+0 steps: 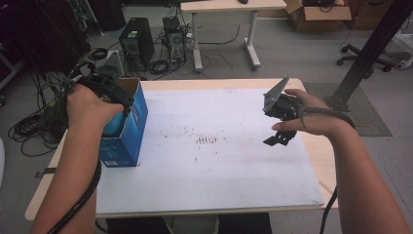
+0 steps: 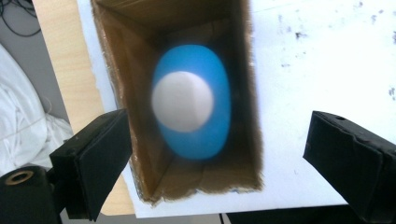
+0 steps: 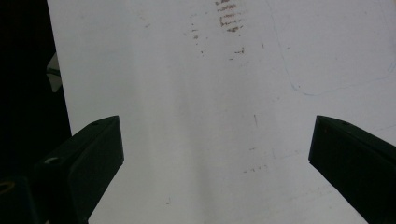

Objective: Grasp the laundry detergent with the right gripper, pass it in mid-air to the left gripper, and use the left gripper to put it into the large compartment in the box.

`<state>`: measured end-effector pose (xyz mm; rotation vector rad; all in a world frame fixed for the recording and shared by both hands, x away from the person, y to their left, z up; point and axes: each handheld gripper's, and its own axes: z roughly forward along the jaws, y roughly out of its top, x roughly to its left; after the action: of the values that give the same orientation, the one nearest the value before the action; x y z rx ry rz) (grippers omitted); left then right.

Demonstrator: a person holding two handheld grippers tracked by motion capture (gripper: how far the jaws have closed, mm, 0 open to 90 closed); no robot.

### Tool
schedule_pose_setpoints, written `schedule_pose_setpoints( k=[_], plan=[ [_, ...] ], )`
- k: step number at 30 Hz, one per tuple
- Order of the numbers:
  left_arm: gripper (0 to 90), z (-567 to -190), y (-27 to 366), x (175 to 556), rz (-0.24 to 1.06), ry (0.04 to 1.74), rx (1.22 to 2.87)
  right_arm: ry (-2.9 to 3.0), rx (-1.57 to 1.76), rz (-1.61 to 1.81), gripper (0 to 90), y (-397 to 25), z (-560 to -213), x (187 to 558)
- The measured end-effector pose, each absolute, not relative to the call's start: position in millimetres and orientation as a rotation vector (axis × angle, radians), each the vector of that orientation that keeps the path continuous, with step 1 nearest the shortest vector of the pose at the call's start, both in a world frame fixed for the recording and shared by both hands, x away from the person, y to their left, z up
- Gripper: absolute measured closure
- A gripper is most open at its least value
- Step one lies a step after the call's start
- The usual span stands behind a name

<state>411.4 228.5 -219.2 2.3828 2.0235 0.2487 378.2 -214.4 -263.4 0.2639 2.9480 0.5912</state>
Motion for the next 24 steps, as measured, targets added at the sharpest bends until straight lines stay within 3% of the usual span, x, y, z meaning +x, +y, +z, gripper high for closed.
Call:
schedule_pose_setpoints(
  k=[7, 15, 24],
  plan=[
    [0.6, -214.2, 208.3, 407.8, 0.259, 1.905, 2.472, 2.944, 0.276, 0.598, 3.1, -216.8, -263.5, 375.8],
    [0.2, -213.7, 184.4, 403.7, 0.268, 1.779, 2.557, 2.938, 0.27, 0.599, 3.1, -217.8, -260.5, 372.2],
    [0.2, -196.4, 150.4, 397.1, 0.249, 1.479, 2.667, 2.94, 0.255, 0.579, 3.1, -217.6, -255.7, 369.9]
  ],
)
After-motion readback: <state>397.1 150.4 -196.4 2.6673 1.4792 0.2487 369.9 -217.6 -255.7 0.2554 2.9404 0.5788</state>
